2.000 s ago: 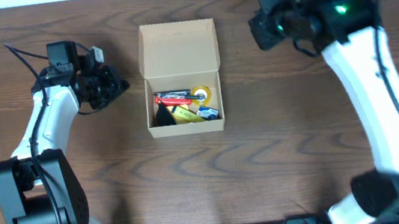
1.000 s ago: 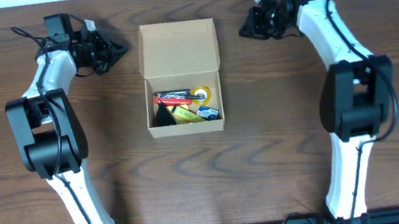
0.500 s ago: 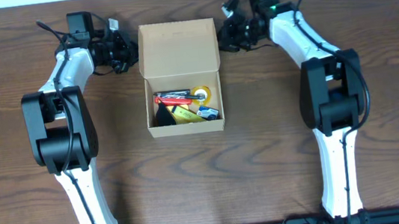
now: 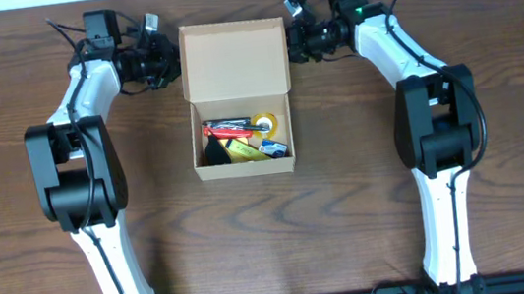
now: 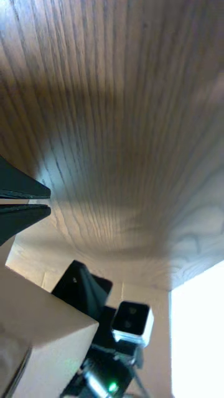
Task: Pack container
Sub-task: 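Push the lid forward with both grippers to close the box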
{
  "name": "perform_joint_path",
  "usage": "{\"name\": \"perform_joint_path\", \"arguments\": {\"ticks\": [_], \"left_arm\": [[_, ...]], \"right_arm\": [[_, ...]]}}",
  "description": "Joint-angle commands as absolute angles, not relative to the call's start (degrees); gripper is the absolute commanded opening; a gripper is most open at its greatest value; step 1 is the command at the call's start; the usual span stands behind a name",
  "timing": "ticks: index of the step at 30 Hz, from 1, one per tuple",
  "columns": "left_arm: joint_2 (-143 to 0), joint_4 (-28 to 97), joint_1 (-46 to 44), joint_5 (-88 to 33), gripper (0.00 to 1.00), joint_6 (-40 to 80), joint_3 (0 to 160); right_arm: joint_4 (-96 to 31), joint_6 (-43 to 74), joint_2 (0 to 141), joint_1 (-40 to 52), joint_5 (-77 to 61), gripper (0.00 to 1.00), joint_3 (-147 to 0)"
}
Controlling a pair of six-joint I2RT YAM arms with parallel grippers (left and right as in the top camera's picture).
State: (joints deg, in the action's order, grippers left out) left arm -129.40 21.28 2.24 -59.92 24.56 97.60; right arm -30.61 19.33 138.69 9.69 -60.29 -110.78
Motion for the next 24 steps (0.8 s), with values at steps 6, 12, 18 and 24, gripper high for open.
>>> {"name": "perform_joint_path", "arguments": {"ticks": [6, 12, 18, 24], "left_arm": [[-120.97, 24.27, 2.39, -61.54, 0.06, 14.02, 99.13], [-118.85, 25.54, 2.37, -61.34, 0.06, 10.87, 99.13], [-117.95, 25.78, 2.39, -61.39, 0.06, 9.82, 99.13], [-116.79, 27.16, 2.37, -61.36, 0.06, 7.62, 99.13]], "right_arm": [[-30.48, 16.56, 134.45, 7.46, -66.70, 0.02, -110.96], [-32.10, 13.54, 129.03, 7.75, -66.67, 0.01, -110.93], [-36.77, 10.61, 126.06, 8.27, -66.67, 0.01, -110.96], [-48.75, 3.16, 125.12, 10.24, -62.24, 0.02, -110.96]]}}
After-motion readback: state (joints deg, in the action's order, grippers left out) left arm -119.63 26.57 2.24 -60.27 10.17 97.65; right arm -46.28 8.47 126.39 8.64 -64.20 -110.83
